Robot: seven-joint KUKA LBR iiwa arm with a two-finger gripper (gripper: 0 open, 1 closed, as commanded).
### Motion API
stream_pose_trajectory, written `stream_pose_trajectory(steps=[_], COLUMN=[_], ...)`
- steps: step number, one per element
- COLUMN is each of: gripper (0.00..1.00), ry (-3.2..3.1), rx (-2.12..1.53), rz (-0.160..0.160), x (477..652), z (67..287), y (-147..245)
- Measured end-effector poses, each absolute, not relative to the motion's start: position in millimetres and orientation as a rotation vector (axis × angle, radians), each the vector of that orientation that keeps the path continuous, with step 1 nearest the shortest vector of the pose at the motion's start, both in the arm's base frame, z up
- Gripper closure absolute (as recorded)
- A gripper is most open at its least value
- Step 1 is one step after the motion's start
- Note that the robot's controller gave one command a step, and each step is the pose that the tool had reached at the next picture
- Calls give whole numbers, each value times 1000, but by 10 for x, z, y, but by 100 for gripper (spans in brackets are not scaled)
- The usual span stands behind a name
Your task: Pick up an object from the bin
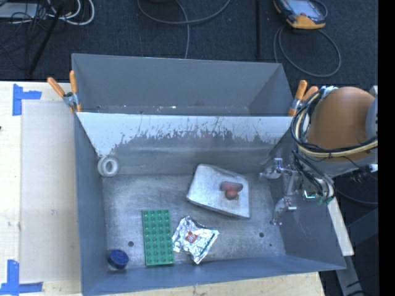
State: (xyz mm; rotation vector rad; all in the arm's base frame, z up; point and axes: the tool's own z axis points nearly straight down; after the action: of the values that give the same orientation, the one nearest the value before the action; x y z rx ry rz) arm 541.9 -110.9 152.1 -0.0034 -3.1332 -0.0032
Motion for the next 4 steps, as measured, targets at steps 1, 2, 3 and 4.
stream_pose_trajectory(steps=[1,2,3,4], gripper=[0,0,0,0], ry=[-3161,-3141,-3113,-3111], rx=[-206,-266,-468,-580], rz=[3,0,-1,-14], x=[5607,5622,5566,5642], z=[1033,1110,1201,1028], y=[-413,-62,251,201])
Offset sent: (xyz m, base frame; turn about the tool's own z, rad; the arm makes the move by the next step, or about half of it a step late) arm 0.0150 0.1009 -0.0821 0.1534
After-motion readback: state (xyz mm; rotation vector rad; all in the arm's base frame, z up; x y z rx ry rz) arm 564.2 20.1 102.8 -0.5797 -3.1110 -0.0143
